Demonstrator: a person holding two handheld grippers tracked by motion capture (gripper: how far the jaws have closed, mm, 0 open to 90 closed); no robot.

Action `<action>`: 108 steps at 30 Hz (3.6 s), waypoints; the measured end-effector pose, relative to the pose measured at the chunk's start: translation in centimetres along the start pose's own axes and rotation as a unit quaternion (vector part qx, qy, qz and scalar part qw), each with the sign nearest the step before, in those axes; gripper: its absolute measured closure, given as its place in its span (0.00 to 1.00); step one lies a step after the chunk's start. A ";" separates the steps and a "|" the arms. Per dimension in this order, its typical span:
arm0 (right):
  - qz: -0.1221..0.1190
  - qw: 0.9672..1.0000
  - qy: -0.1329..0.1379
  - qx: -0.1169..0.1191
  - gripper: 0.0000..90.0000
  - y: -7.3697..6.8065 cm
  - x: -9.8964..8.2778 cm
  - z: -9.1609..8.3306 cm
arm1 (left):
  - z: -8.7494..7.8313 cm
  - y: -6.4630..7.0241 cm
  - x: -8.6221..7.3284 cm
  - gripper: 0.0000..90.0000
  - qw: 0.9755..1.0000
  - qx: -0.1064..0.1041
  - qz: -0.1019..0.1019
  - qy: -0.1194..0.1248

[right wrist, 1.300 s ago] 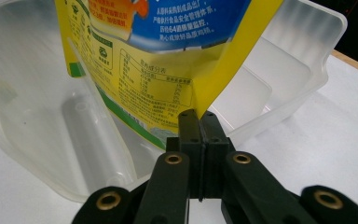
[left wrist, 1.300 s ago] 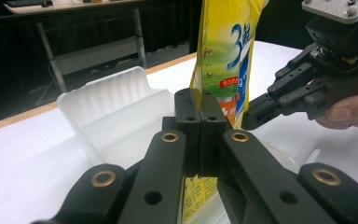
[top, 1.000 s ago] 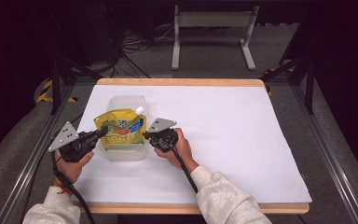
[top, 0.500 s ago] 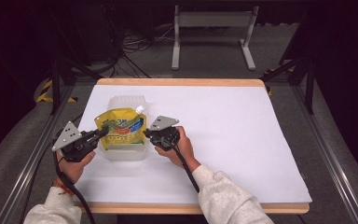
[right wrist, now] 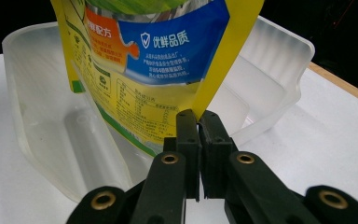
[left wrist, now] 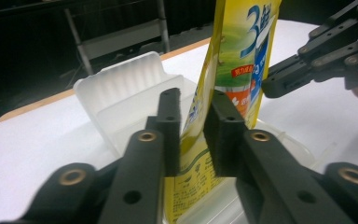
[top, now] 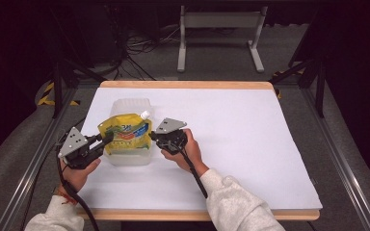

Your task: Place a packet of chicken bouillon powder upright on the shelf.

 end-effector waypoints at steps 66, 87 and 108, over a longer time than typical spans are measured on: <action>-0.060 0.996 -0.059 -0.033 0.85 3.0 -2.1 -6.8 | -0.4 6.6 -1.8 0.37 0.997 -0.022 0.023 -0.065; -0.072 0.990 -0.106 -0.065 0.57 4.9 -5.4 -11.4 | 1.0 9.9 -1.4 0.24 0.994 -0.059 0.050 -0.075; -0.067 0.983 -0.143 -0.098 0.35 5.9 -9.1 -15.3 | 2.3 12.0 -2.2 0.18 0.987 -0.097 0.070 -0.105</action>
Point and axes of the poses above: each handheld gripper's, and its own axes: z roughly forward along the jaws, x roughly out of its top, y roughly to its right, the point moved 2 cm from there along z, roughly forward along the jaws, and after that the axes turned 3 degrees about -z, right-handed, at the moved point
